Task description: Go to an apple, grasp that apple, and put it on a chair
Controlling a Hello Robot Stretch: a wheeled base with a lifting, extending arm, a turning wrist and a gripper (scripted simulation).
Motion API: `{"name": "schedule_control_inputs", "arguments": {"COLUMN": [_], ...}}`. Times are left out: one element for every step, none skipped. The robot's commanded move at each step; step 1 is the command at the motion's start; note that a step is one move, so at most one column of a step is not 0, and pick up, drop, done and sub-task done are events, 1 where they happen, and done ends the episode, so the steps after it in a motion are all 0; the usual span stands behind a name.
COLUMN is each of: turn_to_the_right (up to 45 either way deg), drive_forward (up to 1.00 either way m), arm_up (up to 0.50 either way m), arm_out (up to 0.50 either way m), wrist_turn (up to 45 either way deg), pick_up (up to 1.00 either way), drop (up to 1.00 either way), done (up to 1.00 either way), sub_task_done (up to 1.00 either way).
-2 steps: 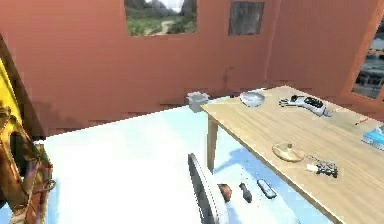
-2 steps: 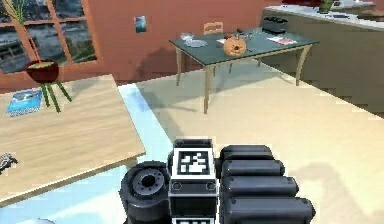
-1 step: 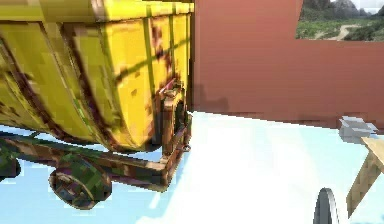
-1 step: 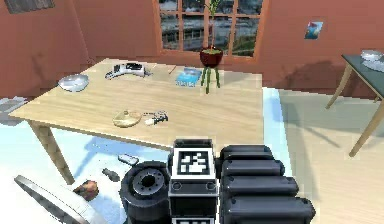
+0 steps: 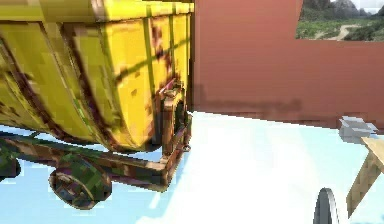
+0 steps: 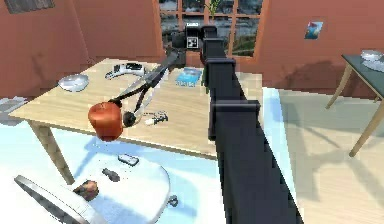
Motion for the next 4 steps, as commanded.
{"name": "schedule_control_inputs", "arguments": {"turn_to_the_right": [0.0,0.0,0.0,0.0], "drive_forward": [0.0,0.0,0.0,0.0], "arm_up": [0.0,-0.38,-0.32,0.0], "arm_out": [0.0,0.0,0.0,0.0], "wrist_turn": [39.0,0.0,0.0,0.0], "pick_up": [0.0,0.0,0.0,0.0], "drop": [0.0,0.0,0.0,1.0], "done": [0.0,0.0,0.0,0.0], "sub_task_done": [0.0,0.0,0.0,0.0]}}
